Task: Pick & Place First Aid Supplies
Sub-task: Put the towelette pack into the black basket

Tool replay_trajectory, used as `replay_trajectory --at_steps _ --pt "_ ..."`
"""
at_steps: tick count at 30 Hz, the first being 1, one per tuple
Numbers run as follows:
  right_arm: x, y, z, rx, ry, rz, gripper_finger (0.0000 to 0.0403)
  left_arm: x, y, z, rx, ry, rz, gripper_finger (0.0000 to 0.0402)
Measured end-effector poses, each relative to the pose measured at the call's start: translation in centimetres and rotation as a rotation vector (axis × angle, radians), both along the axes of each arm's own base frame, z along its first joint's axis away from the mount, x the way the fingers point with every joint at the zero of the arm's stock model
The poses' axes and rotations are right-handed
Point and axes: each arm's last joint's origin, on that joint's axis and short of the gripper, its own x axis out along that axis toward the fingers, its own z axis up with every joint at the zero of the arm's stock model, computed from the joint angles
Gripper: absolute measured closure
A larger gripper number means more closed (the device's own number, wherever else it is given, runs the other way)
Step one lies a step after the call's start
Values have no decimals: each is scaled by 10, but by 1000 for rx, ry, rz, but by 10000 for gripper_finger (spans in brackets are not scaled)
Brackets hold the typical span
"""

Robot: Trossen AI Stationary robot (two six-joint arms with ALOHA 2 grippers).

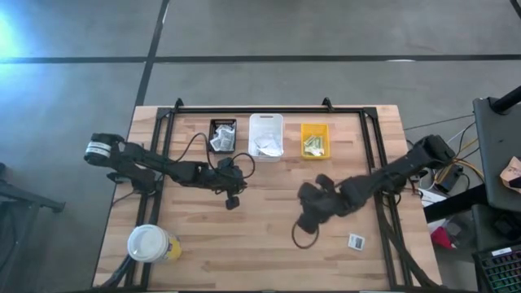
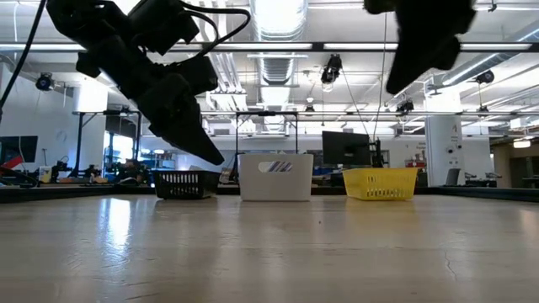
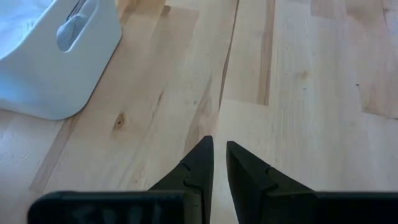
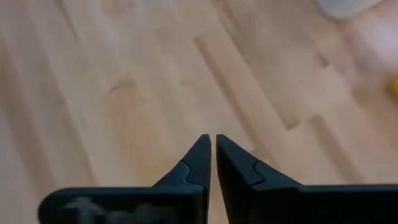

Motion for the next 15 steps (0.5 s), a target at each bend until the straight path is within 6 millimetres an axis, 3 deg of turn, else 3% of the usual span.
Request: replay_trajectory --at_steps 15 --pt "-54 64 -32 266 128 -111 394 0 0 0 0 -1 0 349"
